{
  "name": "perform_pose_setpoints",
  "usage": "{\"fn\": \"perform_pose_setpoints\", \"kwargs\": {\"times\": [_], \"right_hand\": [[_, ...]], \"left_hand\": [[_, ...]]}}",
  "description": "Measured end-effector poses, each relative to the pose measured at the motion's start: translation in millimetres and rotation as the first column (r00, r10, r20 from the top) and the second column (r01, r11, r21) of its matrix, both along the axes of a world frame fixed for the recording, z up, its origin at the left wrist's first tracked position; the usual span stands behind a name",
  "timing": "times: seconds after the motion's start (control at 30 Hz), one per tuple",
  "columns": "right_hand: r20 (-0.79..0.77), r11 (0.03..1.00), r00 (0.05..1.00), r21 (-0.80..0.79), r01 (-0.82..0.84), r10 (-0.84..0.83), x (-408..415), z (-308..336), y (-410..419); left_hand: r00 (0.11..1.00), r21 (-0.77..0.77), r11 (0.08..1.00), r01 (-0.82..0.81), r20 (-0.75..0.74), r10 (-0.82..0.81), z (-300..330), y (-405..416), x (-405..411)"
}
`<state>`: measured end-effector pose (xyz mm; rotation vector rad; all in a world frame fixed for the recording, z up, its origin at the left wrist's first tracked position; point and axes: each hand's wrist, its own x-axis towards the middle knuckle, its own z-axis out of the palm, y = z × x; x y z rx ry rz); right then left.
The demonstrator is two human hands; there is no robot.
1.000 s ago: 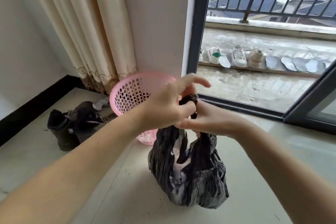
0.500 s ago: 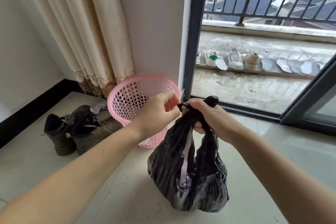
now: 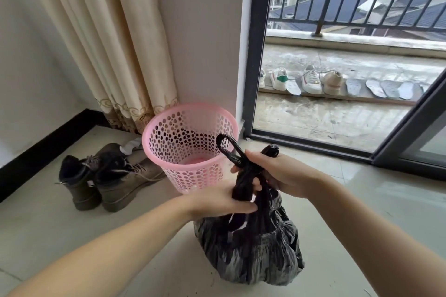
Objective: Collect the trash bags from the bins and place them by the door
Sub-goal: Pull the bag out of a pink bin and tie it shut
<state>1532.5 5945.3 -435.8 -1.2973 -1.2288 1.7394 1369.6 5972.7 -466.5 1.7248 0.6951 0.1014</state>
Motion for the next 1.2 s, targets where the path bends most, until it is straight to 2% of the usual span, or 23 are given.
{"fn": "perform_pose_setpoints", "kwargs": {"times": [0.07, 0.13, 0.2, 0.27, 0.33, 0.37, 0.47, 0.53, 0.6, 0.7, 0.73, 0.77, 0.83, 0.9, 0.93, 1.0, 1.07, 1.13, 1.2], "right_hand": [[0.041, 0.992, 0.992, -0.044, -0.119, 0.121, 1.8, 4.4, -4.9], [0.095, 0.974, 0.969, -0.022, -0.227, 0.228, 4.5, 9.8, -9.6], [0.222, 0.957, 0.936, 0.031, -0.288, 0.275, 7.7, 12.4, -11.6], [0.514, 0.944, 0.837, 0.138, -0.299, 0.190, 9.5, 5.4, -9.2], [0.727, 0.941, 0.687, 0.238, -0.242, -0.007, 10.0, -8.1, -5.6], [0.741, 0.939, 0.664, 0.292, -0.183, -0.101, 8.7, -13.9, -5.0], [0.668, 0.869, 0.674, 0.489, -0.078, -0.316, 1.2, -27.1, -4.6], [0.614, 0.825, 0.714, 0.558, -0.090, -0.337, -9.0, -26.8, -5.3], [0.574, 0.805, 0.766, 0.579, -0.131, -0.288, -19.4, -27.9, -6.3], [0.601, 0.779, 0.746, 0.599, -0.184, -0.286, -21.9, -34.3, -6.1], [0.624, 0.765, 0.715, 0.613, -0.198, -0.316, -18.9, -38.1, -5.5], [0.655, 0.743, 0.664, 0.632, -0.220, -0.360, -14.9, -41.5, -5.3], [0.732, 0.689, 0.497, 0.652, -0.316, -0.465, -4.6, -48.5, -4.4], [0.781, 0.703, 0.353, 0.621, -0.348, -0.515, 7.4, -54.6, -5.0], [0.805, 0.744, 0.299, 0.590, -0.313, -0.513, 14.8, -57.8, -6.0], [0.882, 0.850, 0.161, 0.471, -0.235, -0.444, 36.0, -73.2, -10.2], [0.967, 0.952, 0.041, 0.256, -0.169, -0.252, 58.8, -91.9, -20.2], [0.997, 0.988, -0.051, 0.054, -0.148, -0.062, 78.8, -110.8, -35.3], [0.987, 0.983, -0.149, -0.086, -0.160, 0.062, 94.2, -127.6, -49.1]], "left_hand": [[0.991, 0.015, 0.994, -0.108, 0.079, 0.106, -4.4, 1.0, 2.6], [0.945, -0.108, 0.959, -0.263, 0.171, 0.278, -5.2, 9.9, -1.7], [0.937, -0.220, 0.932, -0.288, 0.134, 0.321, -8.1, 17.2, -6.9], [0.954, -0.340, 0.912, -0.228, 0.109, 0.279, -11.1, 19.8, -10.5], [0.954, -0.478, 0.852, -0.213, 0.087, 0.287, -10.2, 22.4, -13.0], [0.950, -0.533, 0.817, -0.218, 0.076, 0.304, -9.6, 22.5, -12.6], [0.926, -0.642, 0.716, -0.273, 0.027, 0.377, -13.8, 23.4, -12.2], [0.912, -0.663, 0.685, -0.301, 0.010, 0.410, -14.6, 20.4, -10.6], [0.880, -0.687, 0.642, -0.340, 0.009, 0.475, -13.8, 19.1, -9.6], [0.828, -0.684, 0.608, -0.403, 0.011, 0.561, -15.7, 24.6, -9.1], [0.821, -0.650, 0.625, -0.432, 0.002, 0.570, -16.6, 26.4, -8.7], [0.825, -0.552, 0.682, -0.480, -0.020, 0.565, -19.0, 28.5, -8.5], [0.835, -0.156, 0.820, -0.550, -0.123, 0.537, -27.6, 34.5, -10.0], [0.822, 0.241, 0.850, -0.468, -0.235, 0.519, -38.9, 41.8, -17.8], [0.811, 0.371, 0.836, -0.405, -0.277, 0.516, -45.8, 45.7, -25.6], [0.779, 0.484, 0.824, -0.295, -0.378, 0.501, -61.3, 52.6, -47.5], [0.711, 0.504, 0.845, -0.180, -0.527, 0.466, -78.1, 56.1, -71.3], [0.626, 0.482, 0.873, -0.072, -0.660, 0.416, -93.8, 54.9, -88.4], [0.573, 0.466, 0.884, -0.014, -0.721, 0.389, -107.7, 53.3, -98.3]]}}
